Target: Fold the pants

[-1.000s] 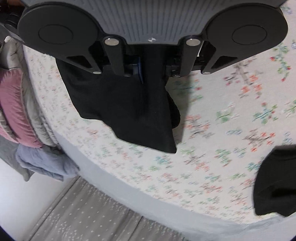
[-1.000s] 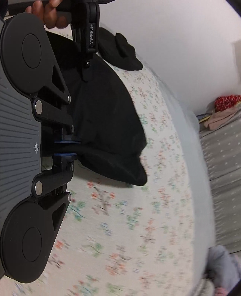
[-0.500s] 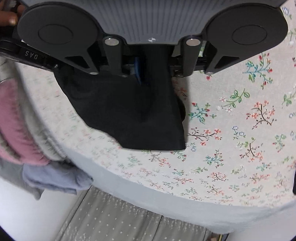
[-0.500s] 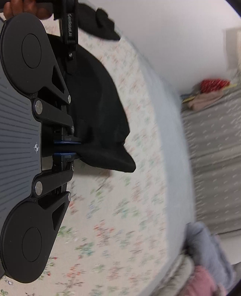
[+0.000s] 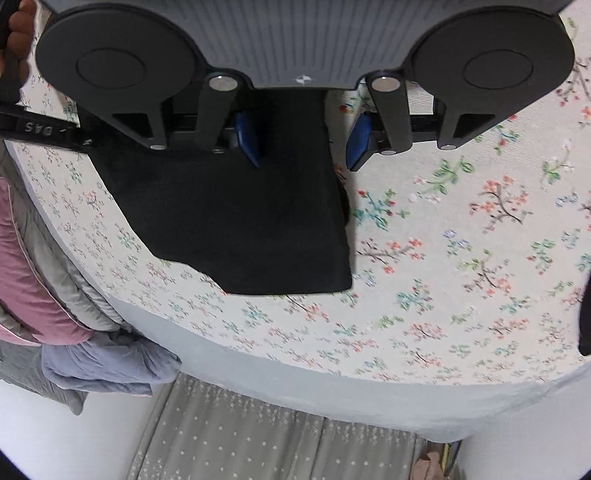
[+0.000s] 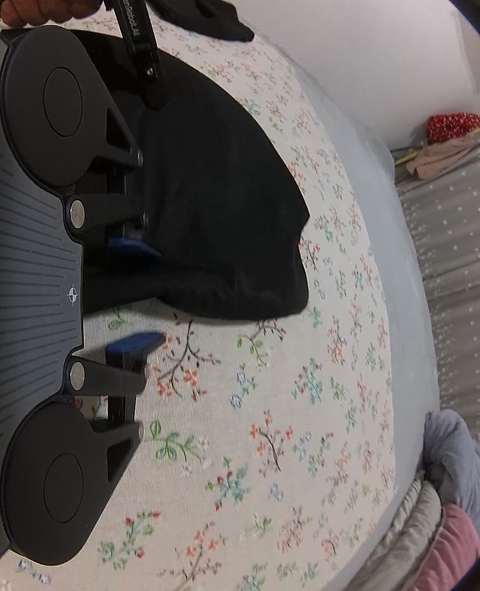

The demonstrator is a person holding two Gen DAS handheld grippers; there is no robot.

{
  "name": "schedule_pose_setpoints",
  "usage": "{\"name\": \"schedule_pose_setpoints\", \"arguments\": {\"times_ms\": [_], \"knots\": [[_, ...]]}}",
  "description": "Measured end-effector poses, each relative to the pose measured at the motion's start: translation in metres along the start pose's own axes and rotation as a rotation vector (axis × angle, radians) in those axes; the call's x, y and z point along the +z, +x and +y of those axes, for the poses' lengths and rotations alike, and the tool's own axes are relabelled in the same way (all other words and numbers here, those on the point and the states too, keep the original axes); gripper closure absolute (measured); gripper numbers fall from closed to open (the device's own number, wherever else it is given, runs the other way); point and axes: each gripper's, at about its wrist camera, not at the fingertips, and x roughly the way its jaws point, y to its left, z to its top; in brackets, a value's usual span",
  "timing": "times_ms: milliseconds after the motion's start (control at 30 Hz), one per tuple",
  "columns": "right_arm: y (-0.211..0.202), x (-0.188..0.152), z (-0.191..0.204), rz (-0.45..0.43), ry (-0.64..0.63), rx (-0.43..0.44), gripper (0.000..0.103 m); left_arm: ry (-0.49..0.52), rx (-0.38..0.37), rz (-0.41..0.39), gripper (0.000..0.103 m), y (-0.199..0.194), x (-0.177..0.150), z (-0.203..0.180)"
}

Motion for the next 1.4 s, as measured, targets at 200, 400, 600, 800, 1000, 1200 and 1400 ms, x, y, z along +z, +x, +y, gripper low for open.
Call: {"name": "schedule_pose_setpoints", "arguments": {"times_ms": [200,400,600,800,1000,1200,1400], "knots": [[-0.035,0.005,0.014,-0.146,-0.128,-0.123,0.052,0.052,0.103,-0.126,0.029,-0.026,0.009,-0.005],[-0.053,-0.005,0.034,-0.157,-0.207,0.016,0.052,0.28,0.021,-0.185,0.029,-0.04,-0.014,-0.054],[-0.011,-0.018,0.035,0.006,-0.193,-0.004,0.052,0.366,0.092,-0.07,0.032,-0.001,-0.036,-0.059],[0.003,-0.028,0.039,-0.008,-0.214,-0.032,0.046,0.378,0.107,-0.068,0.033,-0.002,-0.035,-0.058],[0.0,-0.029,0.037,-0.004,-0.22,-0.029,0.046,0.369,0.11,-0.064,0.033,-0.005,-0.035,-0.057],[-0.015,-0.038,0.043,0.02,-0.247,-0.028,0.046,0.371,0.124,-0.056,0.033,-0.006,-0.037,-0.058],[-0.03,-0.058,0.041,0.043,-0.263,-0.014,0.046,0.386,0.15,-0.056,0.032,-0.011,-0.041,-0.059]]}}
